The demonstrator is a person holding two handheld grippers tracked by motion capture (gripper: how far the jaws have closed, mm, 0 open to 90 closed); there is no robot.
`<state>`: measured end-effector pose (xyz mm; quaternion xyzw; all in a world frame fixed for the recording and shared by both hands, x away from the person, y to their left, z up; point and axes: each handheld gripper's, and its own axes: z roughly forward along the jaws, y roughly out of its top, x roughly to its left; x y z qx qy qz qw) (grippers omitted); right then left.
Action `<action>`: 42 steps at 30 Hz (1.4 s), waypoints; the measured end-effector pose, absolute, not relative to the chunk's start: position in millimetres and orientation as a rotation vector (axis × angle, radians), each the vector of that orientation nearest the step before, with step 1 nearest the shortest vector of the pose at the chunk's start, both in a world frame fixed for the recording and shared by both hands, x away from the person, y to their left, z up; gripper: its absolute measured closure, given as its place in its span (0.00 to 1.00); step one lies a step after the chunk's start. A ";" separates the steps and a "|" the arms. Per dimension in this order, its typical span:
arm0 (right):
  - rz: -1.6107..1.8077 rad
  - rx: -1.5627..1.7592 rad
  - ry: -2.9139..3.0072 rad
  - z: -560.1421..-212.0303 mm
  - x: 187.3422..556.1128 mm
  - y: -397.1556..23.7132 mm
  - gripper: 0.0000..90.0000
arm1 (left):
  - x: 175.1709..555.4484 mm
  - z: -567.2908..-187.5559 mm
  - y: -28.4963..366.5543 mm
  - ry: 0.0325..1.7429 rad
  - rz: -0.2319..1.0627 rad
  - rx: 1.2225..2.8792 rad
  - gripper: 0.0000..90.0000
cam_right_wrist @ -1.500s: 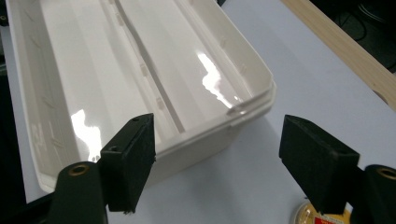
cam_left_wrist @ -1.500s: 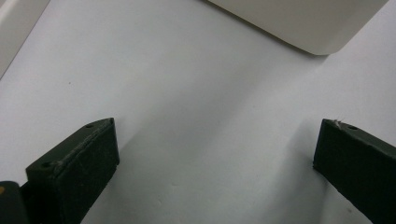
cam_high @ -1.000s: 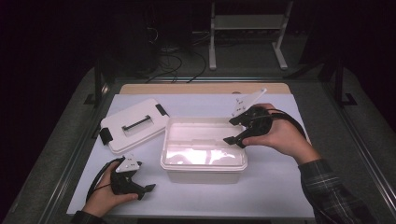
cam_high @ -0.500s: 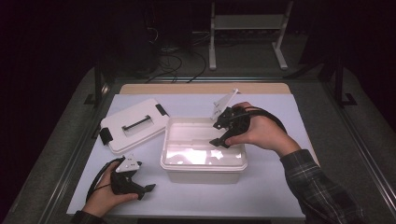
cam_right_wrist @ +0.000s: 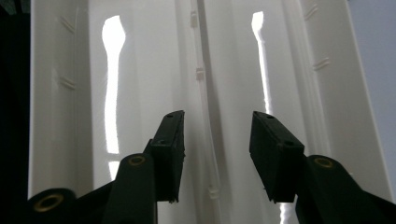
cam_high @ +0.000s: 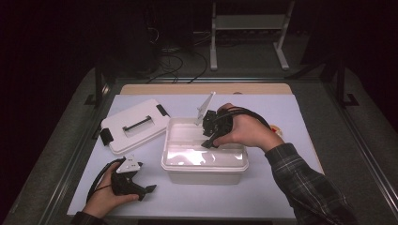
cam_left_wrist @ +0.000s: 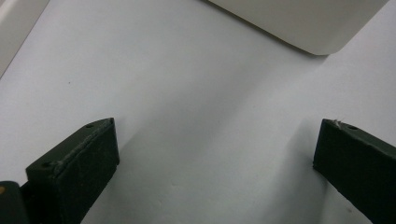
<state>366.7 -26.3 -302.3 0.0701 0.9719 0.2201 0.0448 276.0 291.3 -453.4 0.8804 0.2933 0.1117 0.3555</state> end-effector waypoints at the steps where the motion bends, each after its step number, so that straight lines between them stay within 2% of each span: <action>1: 0.673 0.214 2.969 -302.3 366.7 -26.3 0.65 | 276.0 -453.4 291.3 0.758 0.289 2.274 0.00; 5: 0.619 0.210 3.005 -309.7 369.9 -20.9 0.75 | 276.0 -453.4 291.3 0.758 0.288 2.274 0.00; 7: 0.611 0.217 3.009 -310.7 370.1 -20.5 0.76 | 276.0 -453.4 291.3 0.758 0.288 2.274 0.00; 11: 0.622 0.237 3.024 -311.1 371.8 -20.5 0.89 | 276.1 -453.4 291.3 0.758 0.288 2.274 0.00; 14: 0.630 0.235 3.040 -311.3 372.0 -20.6 0.95 | 276.1 -453.4 291.3 0.758 0.288 2.274 0.00; 42: 0.604 0.193 3.022 -305.5 367.7 -18.0 0.99 | 276.2 -453.5 291.4 0.757 0.287 2.274 0.00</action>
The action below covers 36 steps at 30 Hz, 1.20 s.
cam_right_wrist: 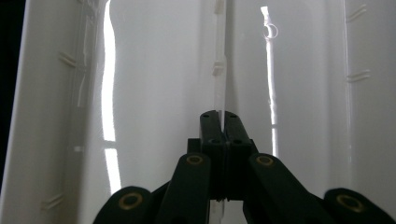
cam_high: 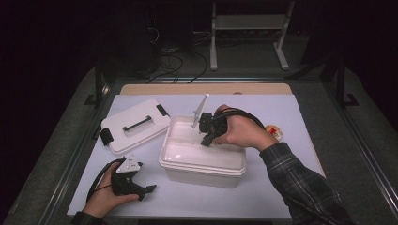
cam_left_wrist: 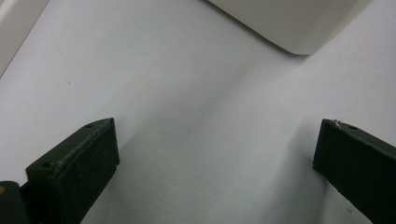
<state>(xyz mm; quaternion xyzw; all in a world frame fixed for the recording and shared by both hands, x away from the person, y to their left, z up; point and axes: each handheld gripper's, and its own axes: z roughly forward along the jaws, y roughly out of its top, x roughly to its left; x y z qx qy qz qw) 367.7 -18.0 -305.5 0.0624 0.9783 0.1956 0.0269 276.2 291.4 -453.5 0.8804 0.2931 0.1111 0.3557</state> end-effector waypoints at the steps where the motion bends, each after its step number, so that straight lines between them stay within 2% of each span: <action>1: 0.604 0.193 3.022 -305.5 367.7 -18.0 0.99 | 276.2 -453.5 291.4 0.757 0.287 2.274 0.00; 17: 0.692 0.234 2.942 -269.6 362.5 -42.0 0.99 | 276.1 -453.6 291.2 0.759 0.287 2.272 0.00; 36: 0.679 0.408 2.897 -262.1 354.0 -104.1 0.99 | 276.2 -453.6 291.3 0.757 0.288 2.273 0.00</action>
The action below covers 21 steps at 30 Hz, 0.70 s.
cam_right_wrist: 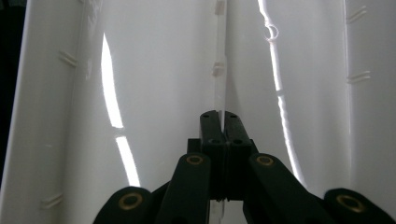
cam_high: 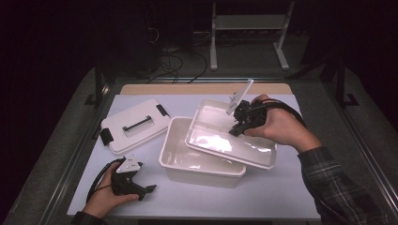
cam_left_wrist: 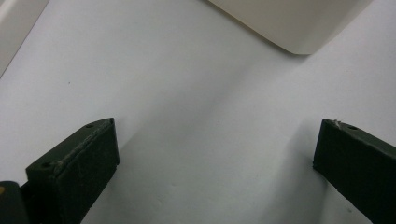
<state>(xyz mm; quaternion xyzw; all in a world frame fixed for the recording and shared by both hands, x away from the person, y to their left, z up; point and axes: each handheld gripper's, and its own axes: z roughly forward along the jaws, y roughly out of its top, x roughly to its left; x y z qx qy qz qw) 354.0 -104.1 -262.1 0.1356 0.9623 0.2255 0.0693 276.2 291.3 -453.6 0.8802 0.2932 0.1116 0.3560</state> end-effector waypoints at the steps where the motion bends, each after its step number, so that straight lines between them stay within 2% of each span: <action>1: 0.674 0.419 2.893 -261.4 353.5 -107.8 0.99 | 276.2 -453.6 291.3 0.757 0.288 2.273 0.00; 21: 0.649 0.705 2.825 -270.4 334.9 -196.1 0.99 | 276.1 -453.6 291.3 0.759 0.287 2.272 0.00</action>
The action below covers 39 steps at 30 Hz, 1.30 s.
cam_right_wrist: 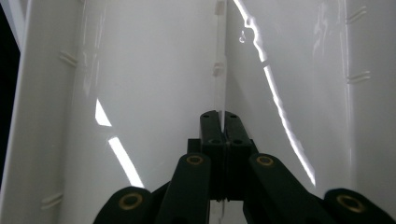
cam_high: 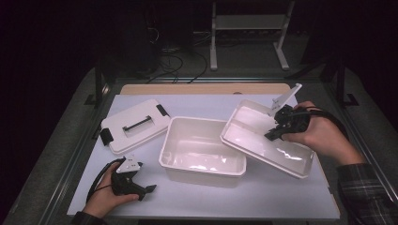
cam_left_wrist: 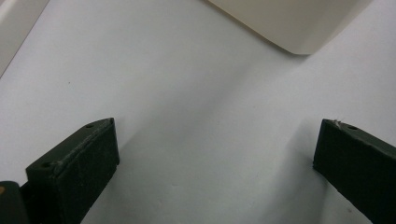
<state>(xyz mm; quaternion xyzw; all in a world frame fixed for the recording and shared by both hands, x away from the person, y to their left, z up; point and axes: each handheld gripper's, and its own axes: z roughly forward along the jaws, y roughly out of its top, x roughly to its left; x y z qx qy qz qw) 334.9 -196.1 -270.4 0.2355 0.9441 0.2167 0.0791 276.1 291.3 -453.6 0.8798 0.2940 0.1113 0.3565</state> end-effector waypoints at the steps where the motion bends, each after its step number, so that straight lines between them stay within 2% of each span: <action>1: 0.654 0.730 2.816 -273.0 332.1 -205.3 0.99 | 276.1 -453.6 291.2 0.760 0.287 2.270 0.00; 20: 0.626 0.967 2.765 -309.8 300.5 -275.7 0.99 | 276.2 -453.6 291.3 0.758 0.289 2.273 0.00; 39: 0.631 1.004 2.814 -366.8 284.7 -271.7 0.99 | 276.3 -453.7 291.1 0.759 0.289 2.270 0.00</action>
